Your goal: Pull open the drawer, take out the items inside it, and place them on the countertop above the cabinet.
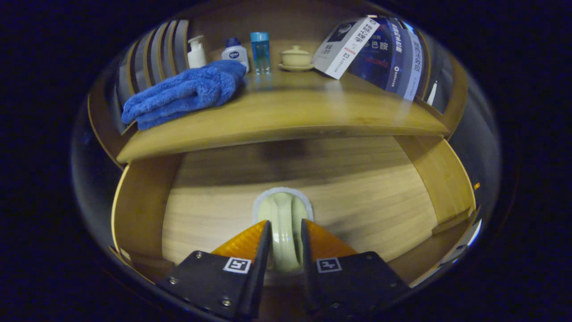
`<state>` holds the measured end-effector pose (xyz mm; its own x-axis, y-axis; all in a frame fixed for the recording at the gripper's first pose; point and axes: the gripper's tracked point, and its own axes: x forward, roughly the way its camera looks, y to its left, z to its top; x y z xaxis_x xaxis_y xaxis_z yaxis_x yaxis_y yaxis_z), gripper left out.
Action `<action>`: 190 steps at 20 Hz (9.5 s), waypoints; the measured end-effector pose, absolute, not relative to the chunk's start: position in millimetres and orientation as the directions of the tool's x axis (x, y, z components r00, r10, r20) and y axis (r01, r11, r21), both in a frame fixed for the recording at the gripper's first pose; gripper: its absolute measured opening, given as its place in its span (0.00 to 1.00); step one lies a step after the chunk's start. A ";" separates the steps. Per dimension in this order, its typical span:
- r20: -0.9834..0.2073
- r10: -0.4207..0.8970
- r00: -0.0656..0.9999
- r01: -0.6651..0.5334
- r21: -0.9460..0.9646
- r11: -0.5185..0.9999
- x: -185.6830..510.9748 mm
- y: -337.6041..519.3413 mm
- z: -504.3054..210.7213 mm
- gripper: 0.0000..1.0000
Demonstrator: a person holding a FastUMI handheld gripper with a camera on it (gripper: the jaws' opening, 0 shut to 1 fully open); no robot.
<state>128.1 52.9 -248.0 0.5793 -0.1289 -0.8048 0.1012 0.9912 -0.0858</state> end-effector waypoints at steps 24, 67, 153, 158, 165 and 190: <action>-0.620 -0.148 0.770 0.107 -0.103 0.989 113.2 46.3 -144.4 0.16; -0.427 -0.040 0.903 0.087 0.089 0.992 295.1 36.0 -128.4 0.25; -0.264 0.039 0.964 -0.024 0.063 0.998 108.2 33.5 -185.2 0.96; -0.265 0.040 0.964 -0.023 0.066 0.998 127.1 34.3 -187.7 0.97; -0.265 0.040 0.963 -0.021 0.073 0.997 146.0 35.7 -190.2 0.97; -0.266 0.048 0.963 -0.014 0.128 0.992 174.4 35.3 -195.4 0.97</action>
<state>174.4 35.3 -195.4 0.9627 0.0480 -0.2663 -0.0140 0.9916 0.1284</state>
